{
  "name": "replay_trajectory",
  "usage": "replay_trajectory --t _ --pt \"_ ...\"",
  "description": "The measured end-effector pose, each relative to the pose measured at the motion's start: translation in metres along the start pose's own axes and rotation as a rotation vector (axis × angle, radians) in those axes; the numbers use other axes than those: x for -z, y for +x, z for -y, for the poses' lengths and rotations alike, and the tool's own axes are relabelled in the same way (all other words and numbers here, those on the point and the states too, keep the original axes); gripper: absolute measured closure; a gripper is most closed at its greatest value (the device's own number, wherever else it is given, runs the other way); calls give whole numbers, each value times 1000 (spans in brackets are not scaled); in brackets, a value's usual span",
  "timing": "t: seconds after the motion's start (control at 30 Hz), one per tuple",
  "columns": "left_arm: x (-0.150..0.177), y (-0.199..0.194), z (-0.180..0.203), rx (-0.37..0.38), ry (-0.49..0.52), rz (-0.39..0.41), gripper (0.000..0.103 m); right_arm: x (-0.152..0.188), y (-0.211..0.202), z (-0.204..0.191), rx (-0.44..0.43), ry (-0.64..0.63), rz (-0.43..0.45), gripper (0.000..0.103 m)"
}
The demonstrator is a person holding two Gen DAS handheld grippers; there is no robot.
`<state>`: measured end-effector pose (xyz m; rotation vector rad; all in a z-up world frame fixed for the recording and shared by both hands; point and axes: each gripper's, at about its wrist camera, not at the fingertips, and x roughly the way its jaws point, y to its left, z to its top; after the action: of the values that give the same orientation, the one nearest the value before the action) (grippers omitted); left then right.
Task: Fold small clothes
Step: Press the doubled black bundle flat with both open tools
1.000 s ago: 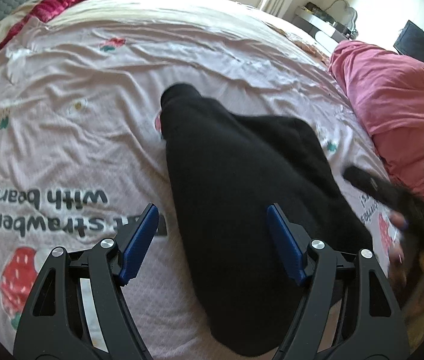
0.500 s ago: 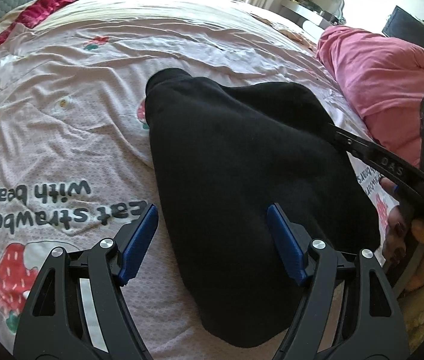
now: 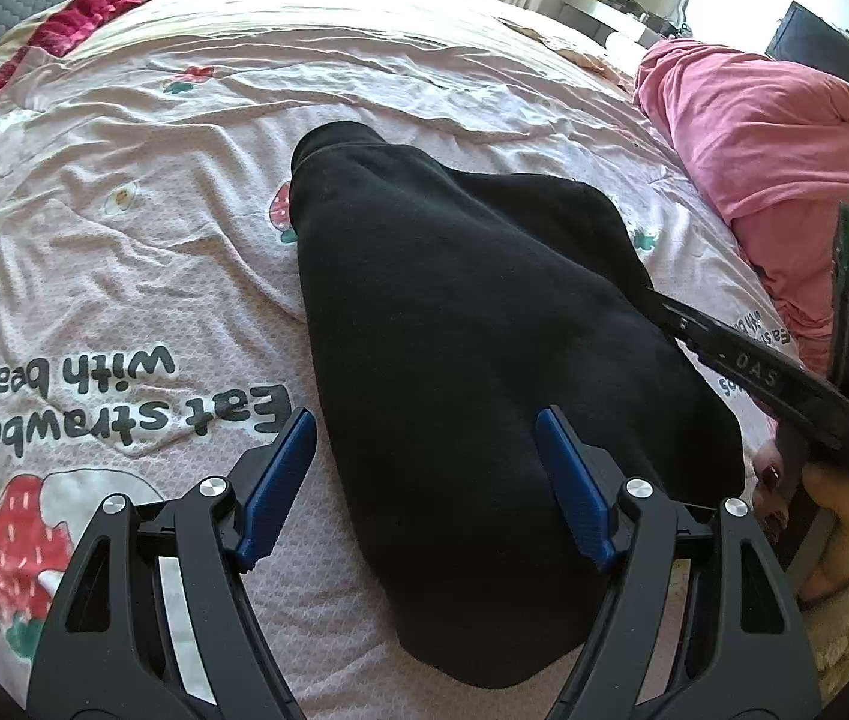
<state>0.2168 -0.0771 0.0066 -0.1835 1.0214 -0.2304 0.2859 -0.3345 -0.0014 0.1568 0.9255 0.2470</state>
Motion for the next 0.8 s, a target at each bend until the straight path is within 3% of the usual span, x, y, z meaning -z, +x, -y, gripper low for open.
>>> replay_trajectory --t 0.2,0.5,0.63,0.8 --pt "3 -3 1 2 -4 -3 35 13 -14 6 23 28 -11 54" --pt "16 -11 2 12 -5 -11 33 32 -52 5 -112 68 19 51" --pt "22 -10 1 11 -13 -19 27 47 -34 3 -27 42 -52 48" --pt "27 -18 3 6 -8 -3 27 50 -50 1 -35 63 7 47"
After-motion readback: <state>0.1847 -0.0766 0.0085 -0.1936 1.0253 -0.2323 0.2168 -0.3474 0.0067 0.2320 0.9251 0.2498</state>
